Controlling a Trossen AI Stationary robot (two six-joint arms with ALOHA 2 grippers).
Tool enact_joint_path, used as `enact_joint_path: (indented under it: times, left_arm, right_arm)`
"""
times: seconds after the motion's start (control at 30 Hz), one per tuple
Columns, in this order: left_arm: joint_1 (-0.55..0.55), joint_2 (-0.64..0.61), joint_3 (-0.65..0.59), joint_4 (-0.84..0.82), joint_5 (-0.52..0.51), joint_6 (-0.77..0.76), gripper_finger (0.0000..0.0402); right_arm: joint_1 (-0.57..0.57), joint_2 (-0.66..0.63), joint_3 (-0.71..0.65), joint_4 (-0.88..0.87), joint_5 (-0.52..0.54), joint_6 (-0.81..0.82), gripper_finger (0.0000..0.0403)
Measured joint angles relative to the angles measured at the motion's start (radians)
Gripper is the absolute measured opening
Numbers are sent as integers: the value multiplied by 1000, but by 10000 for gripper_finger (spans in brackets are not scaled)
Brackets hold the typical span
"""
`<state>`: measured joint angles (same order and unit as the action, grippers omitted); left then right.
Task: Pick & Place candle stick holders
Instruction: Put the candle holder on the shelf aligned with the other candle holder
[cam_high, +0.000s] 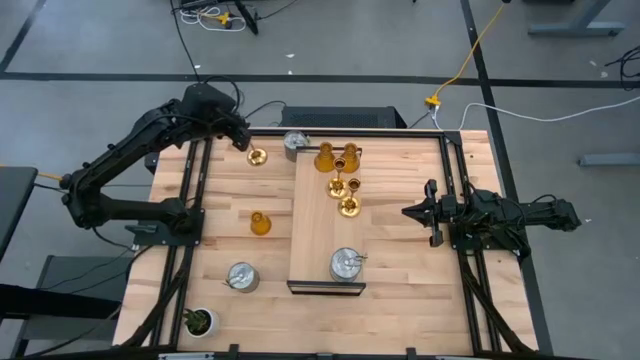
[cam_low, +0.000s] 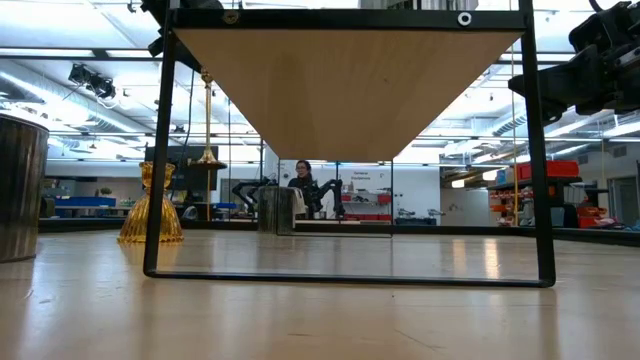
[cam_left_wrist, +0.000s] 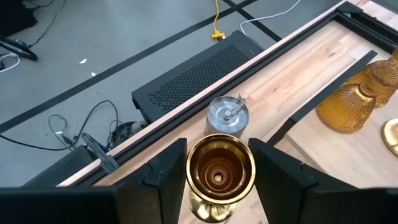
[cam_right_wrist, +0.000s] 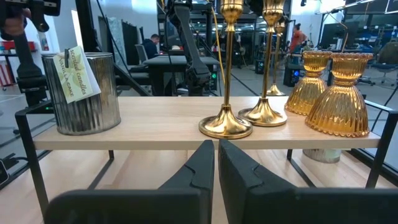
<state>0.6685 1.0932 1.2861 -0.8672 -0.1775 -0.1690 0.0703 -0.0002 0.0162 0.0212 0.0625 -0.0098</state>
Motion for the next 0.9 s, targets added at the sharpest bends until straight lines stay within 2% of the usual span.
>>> enact_joint_path:
  times: [0.9]
  left_arm:
    - [0,-49,7,-7,0,0,176]
  right_arm:
    - [0,0,0,0,0,0,27]
